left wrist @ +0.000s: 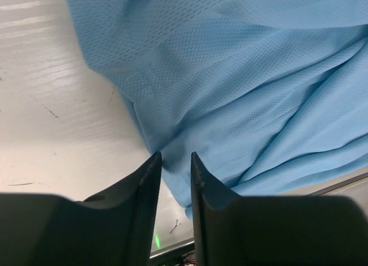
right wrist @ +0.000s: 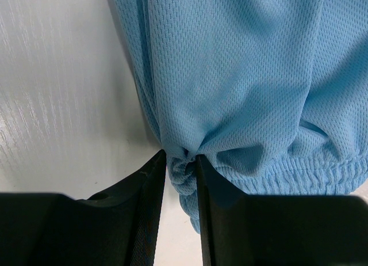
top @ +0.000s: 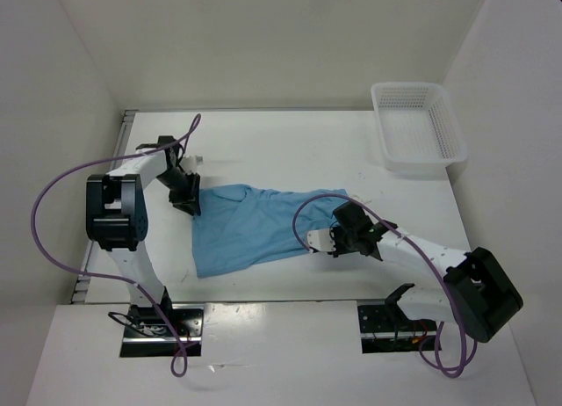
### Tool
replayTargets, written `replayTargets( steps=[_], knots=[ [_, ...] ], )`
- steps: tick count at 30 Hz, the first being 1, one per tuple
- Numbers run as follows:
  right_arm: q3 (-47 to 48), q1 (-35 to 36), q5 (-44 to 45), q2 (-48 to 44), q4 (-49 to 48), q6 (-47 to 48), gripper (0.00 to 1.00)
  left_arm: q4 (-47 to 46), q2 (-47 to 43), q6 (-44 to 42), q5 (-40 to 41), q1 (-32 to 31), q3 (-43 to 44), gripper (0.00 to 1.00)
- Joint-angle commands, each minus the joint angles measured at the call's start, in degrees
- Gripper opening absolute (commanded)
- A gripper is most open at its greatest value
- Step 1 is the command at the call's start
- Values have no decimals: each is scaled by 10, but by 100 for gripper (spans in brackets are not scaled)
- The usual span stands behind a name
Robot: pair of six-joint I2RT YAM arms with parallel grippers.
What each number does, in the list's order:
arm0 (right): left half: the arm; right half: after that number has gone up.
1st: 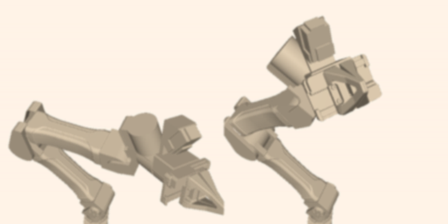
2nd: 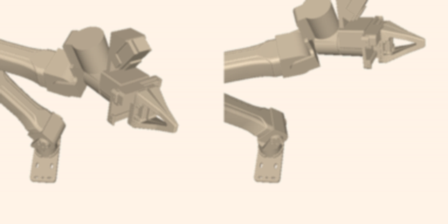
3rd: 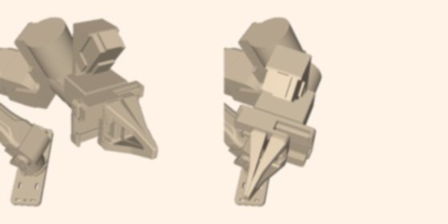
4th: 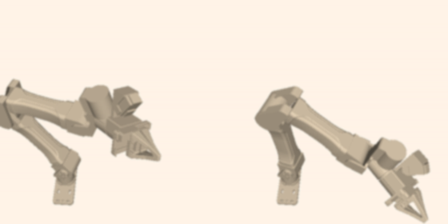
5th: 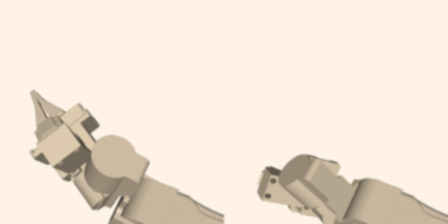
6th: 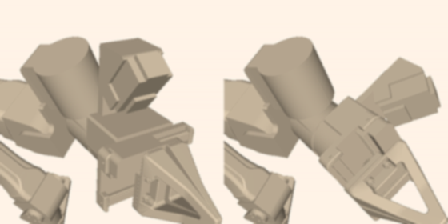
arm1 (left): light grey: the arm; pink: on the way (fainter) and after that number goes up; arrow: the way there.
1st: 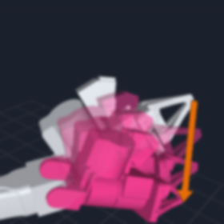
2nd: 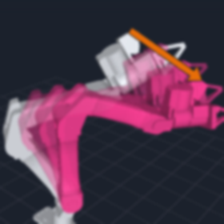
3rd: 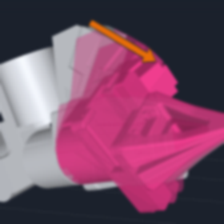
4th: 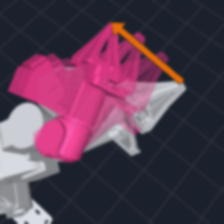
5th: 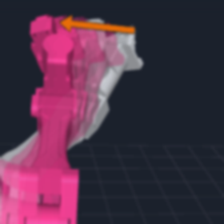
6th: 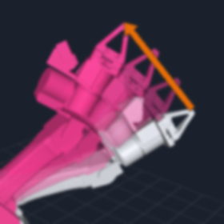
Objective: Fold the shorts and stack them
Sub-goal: Fold the shorts
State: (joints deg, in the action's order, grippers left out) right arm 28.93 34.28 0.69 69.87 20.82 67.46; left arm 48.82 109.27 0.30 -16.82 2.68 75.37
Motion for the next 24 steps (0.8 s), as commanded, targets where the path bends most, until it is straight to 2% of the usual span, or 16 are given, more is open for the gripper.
replayTargets(
  steps=[1,4,8,15,21,23,24],
  knots=[
    [-16,6,-5,-4,5,3,33,18,-13,-3,5,-1,18,35],
    [-16,6,-5,-4,5,3,33,13,-6,-3,5,-1,7,35],
    [-16,6,-5,-4,5,3,33,13,-6,-3,5,-7,7,26],
    [-16,6,-5,-4,5,8,33,13,4,-3,22,-7,-11,26],
    [-11,6,-5,-4,5,8,33,13,17,-3,28,-7,-11,30],
    [-11,6,-5,-4,5,8,33,13,17,-3,28,-7,-11,24],
    [-11,6,-5,-4,5,8,33,13,17,-3,28,-7,-5,15]
  ],
)
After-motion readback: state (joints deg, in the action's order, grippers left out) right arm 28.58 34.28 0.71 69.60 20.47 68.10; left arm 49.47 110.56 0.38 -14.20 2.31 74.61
